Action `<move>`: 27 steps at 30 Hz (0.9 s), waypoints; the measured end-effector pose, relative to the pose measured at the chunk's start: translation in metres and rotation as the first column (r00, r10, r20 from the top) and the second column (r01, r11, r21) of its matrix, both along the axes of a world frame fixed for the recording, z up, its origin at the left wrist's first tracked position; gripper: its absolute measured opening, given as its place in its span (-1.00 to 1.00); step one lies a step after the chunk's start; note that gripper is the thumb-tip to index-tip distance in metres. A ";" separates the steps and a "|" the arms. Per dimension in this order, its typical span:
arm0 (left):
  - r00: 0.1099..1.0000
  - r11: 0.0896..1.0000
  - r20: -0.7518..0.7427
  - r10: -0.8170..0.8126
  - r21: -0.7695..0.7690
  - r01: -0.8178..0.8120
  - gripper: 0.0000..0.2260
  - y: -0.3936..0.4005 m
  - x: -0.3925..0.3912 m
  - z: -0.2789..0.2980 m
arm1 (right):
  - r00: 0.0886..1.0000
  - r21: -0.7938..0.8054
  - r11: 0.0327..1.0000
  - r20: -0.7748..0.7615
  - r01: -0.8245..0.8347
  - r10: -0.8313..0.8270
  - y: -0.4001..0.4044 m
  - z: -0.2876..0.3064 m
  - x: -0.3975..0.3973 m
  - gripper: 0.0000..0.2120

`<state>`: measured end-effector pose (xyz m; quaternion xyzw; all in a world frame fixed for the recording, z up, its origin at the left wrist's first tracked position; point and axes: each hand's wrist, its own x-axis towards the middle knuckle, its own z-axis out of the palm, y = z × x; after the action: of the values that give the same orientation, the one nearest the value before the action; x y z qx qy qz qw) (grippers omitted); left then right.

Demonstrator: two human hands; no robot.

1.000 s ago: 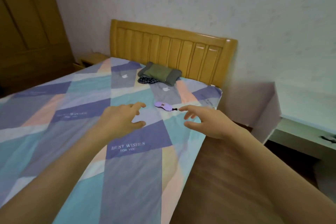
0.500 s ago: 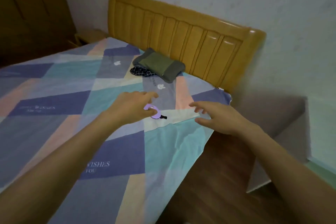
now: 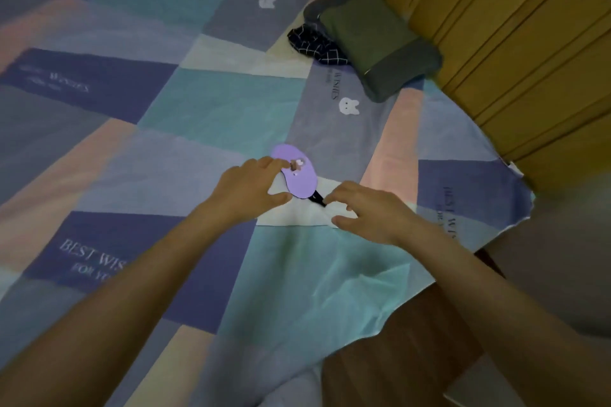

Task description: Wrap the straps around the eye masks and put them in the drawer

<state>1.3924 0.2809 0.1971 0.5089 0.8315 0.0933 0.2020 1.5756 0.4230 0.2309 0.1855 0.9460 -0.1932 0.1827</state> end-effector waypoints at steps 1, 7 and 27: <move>1.000 1.000 0.018 0.021 -0.010 -0.021 -0.49 0.021 -0.009 -0.019 | 1.000 -0.028 1.000 0.012 0.011 -0.010 0.016 -0.024 -0.010 -0.66; 0.972 0.980 0.121 0.201 -0.036 -0.198 -0.44 0.130 -0.050 -0.143 | 0.997 -0.132 0.988 0.015 0.080 -0.079 0.087 -0.168 -0.062 -0.65; 0.670 0.783 0.677 0.304 0.222 -0.580 -0.93 0.142 -0.055 -0.193 | 0.608 -0.836 0.397 -0.098 0.379 -0.788 0.132 -0.233 -0.134 -0.63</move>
<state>1.3376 0.4226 0.0039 0.2584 0.7804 0.4753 0.3135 1.4413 0.5554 -0.0024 0.3708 0.6531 -0.6547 -0.0850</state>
